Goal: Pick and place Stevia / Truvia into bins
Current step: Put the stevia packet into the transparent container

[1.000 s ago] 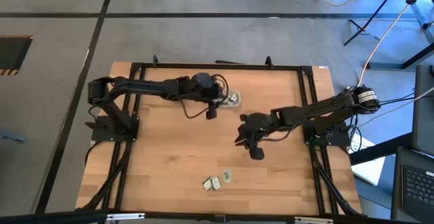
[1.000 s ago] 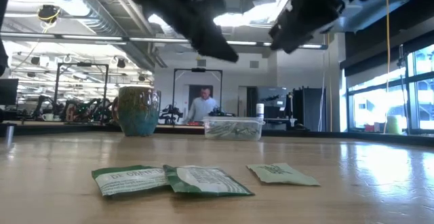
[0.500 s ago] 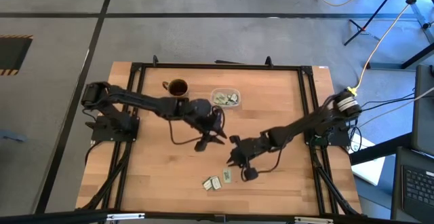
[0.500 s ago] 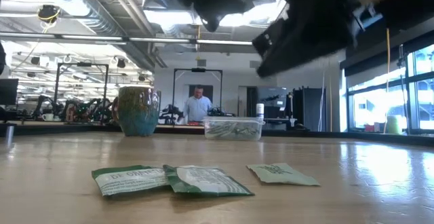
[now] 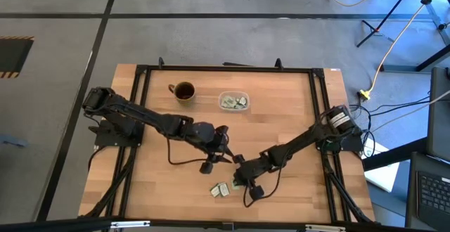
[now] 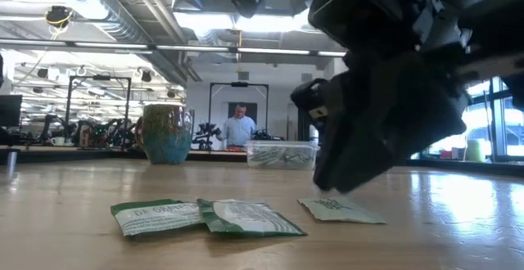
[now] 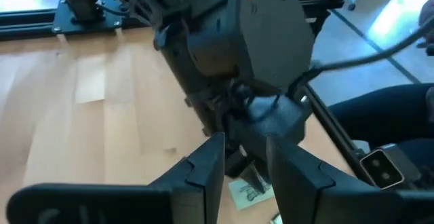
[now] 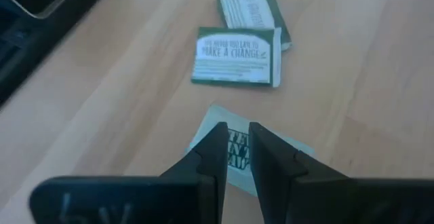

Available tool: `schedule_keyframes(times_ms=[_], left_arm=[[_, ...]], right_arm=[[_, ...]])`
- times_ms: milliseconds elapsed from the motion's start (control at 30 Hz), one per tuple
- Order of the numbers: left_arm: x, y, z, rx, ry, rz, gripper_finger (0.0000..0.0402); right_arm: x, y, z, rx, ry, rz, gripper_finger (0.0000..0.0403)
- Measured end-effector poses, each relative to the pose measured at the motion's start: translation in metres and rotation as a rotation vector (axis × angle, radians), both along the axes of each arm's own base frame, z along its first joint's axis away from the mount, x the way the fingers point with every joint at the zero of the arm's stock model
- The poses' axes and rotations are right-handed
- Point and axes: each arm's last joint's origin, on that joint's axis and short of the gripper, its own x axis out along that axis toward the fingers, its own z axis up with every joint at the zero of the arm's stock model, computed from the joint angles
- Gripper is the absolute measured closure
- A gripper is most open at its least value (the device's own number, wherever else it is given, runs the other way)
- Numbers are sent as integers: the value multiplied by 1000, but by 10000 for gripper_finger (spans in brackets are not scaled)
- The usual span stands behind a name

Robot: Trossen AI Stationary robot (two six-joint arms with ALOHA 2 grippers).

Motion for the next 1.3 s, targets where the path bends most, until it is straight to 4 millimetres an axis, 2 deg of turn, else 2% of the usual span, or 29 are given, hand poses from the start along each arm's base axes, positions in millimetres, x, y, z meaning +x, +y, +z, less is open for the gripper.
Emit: schedule_keyframes(times_ms=[200, 567, 1000, 1300], left_arm=[[-2, -9, 0, 30, -11, 56, 297], [-5, -13, -3, 38, 33, 120, 297], [-9, -14, -8, 32, 98, 130, 297], [-9, -14, -9, 35, 101, 129, 297]], right_arm=[[3, 3, -4, -13, 63, -20, 343], [-1, -1, -7, -77, 113, -52, 399], [-6, -2, -11, -108, 172, -51, 360], [-8, -3, -12, -116, 190, -51, 357]])
